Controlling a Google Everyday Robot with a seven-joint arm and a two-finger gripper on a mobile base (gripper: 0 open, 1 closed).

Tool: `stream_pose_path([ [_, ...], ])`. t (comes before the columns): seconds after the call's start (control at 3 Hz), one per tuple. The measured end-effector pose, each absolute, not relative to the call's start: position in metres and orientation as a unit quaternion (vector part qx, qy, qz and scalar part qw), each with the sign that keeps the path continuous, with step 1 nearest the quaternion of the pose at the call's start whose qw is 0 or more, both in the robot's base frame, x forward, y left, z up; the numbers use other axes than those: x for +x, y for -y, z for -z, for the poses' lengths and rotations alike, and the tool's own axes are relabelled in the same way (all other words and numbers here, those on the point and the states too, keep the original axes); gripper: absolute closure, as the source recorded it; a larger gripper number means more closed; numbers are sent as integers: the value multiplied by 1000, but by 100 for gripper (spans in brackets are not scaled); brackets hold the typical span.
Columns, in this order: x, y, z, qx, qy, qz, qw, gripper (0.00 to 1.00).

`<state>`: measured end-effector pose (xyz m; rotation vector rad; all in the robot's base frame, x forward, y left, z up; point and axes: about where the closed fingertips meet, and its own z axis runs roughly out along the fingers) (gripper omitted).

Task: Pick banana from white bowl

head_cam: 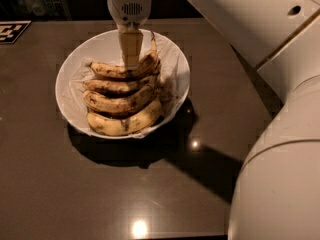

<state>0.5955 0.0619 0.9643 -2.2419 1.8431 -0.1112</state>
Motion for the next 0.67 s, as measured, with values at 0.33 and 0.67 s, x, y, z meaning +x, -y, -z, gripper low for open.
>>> stream_pose_path([
  [0.33, 600, -60, -951, -762, -638, 29, 107, 44],
  [0.67, 603, -58, -940, -760, -642, 27, 95, 45],
])
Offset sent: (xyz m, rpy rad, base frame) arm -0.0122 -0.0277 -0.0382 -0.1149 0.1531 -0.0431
